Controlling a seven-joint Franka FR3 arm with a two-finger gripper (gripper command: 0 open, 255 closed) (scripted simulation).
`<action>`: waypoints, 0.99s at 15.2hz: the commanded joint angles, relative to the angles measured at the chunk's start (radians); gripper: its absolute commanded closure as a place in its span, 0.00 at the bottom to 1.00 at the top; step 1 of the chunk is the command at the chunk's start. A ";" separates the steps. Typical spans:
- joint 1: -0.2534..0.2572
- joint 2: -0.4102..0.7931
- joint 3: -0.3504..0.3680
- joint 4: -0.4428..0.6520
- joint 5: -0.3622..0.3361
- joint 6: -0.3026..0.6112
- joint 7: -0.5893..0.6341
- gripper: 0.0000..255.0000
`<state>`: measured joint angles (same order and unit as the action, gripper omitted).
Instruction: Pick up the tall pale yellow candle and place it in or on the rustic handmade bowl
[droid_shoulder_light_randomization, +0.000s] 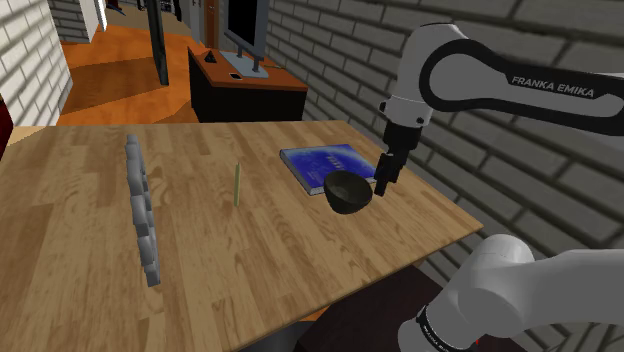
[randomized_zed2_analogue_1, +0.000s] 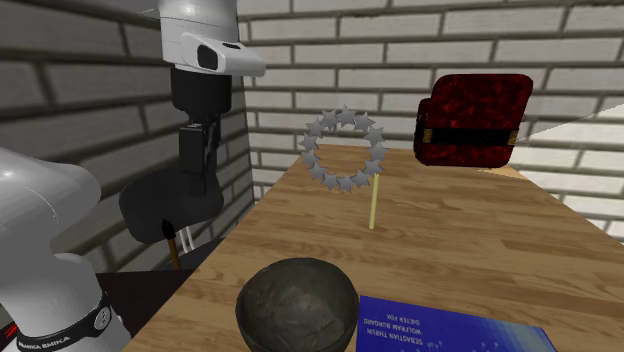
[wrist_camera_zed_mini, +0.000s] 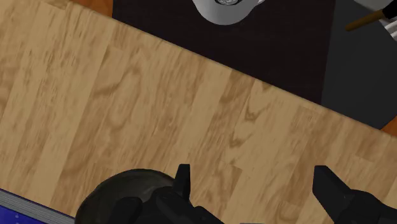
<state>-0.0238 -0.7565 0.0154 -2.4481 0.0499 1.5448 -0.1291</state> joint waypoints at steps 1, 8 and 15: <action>0.000 0.000 0.000 0.000 0.000 0.000 0.000 0.00; 0.019 0.248 0.093 0.148 0.048 0.117 0.124 0.00; 0.028 0.508 0.168 0.356 0.042 0.184 0.251 0.00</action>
<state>0.0035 -0.2834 0.1751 -2.1233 0.0956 1.7228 0.1043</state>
